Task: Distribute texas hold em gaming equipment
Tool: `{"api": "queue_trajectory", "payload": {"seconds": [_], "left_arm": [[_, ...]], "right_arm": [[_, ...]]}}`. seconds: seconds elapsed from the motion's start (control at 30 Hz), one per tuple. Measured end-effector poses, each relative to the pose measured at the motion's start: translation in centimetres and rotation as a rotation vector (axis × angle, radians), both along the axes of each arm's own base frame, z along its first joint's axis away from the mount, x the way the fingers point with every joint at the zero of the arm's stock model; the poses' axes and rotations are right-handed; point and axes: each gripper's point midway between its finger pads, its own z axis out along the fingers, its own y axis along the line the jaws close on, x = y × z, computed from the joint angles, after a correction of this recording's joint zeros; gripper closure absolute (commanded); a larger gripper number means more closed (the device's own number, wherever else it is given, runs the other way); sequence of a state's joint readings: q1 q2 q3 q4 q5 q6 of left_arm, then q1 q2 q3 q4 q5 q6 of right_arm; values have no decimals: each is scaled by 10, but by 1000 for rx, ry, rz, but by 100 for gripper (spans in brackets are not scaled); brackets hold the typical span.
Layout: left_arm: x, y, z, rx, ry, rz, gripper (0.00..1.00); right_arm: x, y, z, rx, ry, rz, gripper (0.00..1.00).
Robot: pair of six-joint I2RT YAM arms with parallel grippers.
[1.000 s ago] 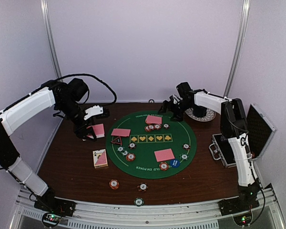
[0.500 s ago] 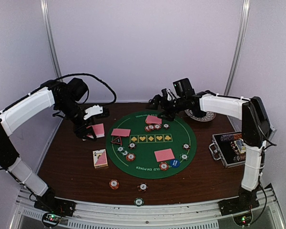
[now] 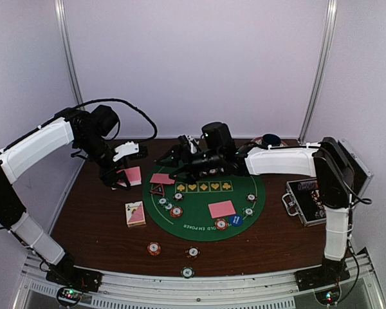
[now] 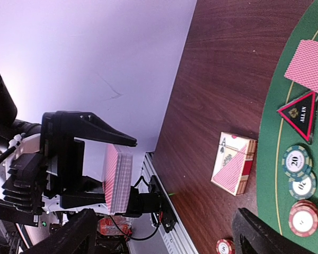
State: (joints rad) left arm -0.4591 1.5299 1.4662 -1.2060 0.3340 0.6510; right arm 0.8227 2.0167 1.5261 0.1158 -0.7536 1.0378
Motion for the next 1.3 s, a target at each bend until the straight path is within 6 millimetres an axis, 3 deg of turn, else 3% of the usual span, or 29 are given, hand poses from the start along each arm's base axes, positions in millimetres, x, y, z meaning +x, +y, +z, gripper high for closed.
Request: {"api": "queue_trajectory", "payload": {"seconds": [0.27,0.57,0.7,1.03,1.3], "left_arm": [[0,0,0,-4,4,5,100],[0,-1,0,-5,4,5,100],[0,-2,2,-13,4,5,100],[1,-3,5,-19,0,5,100],[0,-4,5,-25,1,3,100]], "right_arm": [[-17,29,-4,71,59,64,12],[-39,60,21,144,54,163,14],[-44,69,19,149,64,192,17],[-47,93,9,166,103,239,20],[-42,102,8,182,116,237,31]]}}
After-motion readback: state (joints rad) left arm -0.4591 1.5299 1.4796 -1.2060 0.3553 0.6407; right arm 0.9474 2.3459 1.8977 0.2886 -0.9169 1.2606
